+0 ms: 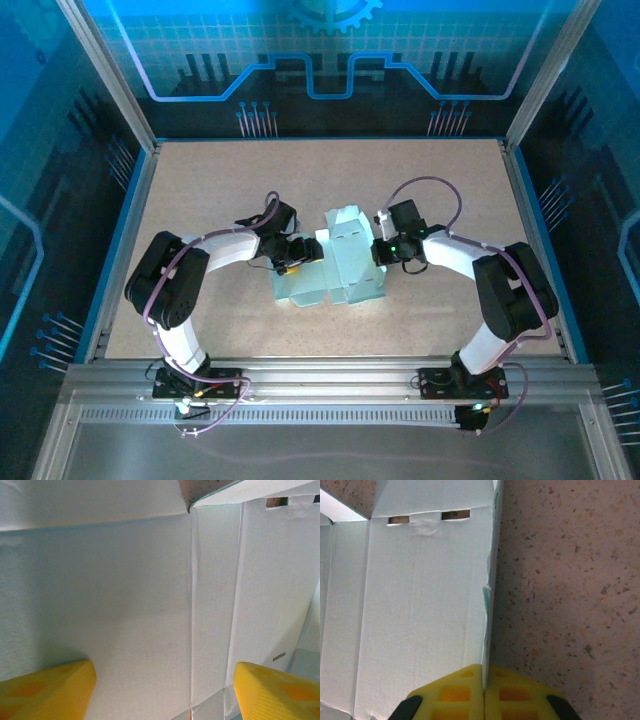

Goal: Fold the paper box

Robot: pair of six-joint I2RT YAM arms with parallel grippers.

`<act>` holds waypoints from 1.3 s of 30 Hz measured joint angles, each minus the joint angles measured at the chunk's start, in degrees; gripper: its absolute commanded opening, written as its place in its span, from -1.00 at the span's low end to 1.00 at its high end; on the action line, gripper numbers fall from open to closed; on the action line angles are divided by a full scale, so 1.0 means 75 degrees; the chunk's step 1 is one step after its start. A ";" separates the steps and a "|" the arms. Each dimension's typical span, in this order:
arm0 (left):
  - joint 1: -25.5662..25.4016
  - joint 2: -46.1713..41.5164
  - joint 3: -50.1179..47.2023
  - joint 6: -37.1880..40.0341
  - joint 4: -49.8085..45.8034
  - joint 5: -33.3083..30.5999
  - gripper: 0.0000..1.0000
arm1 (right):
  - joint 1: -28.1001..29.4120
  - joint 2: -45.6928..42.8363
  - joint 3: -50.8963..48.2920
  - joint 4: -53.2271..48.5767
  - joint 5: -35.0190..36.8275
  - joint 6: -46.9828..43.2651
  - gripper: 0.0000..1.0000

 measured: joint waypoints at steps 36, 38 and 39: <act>0.0052 0.2113 0.6747 0.1411 -0.2600 -0.0128 0.80 | 0.2025 -0.0708 0.0312 0.0329 0.2949 -0.1285 -1.00; 0.0052 0.2218 0.6953 0.1582 -0.2769 -0.0015 0.77 | 0.2078 -0.0708 0.0312 0.0341 0.2993 -0.1311 -1.00; 0.0052 0.2273 0.7047 0.1632 -0.2836 0.0041 0.75 | 0.2098 -0.0708 0.0312 0.0347 0.3005 -0.1317 -1.00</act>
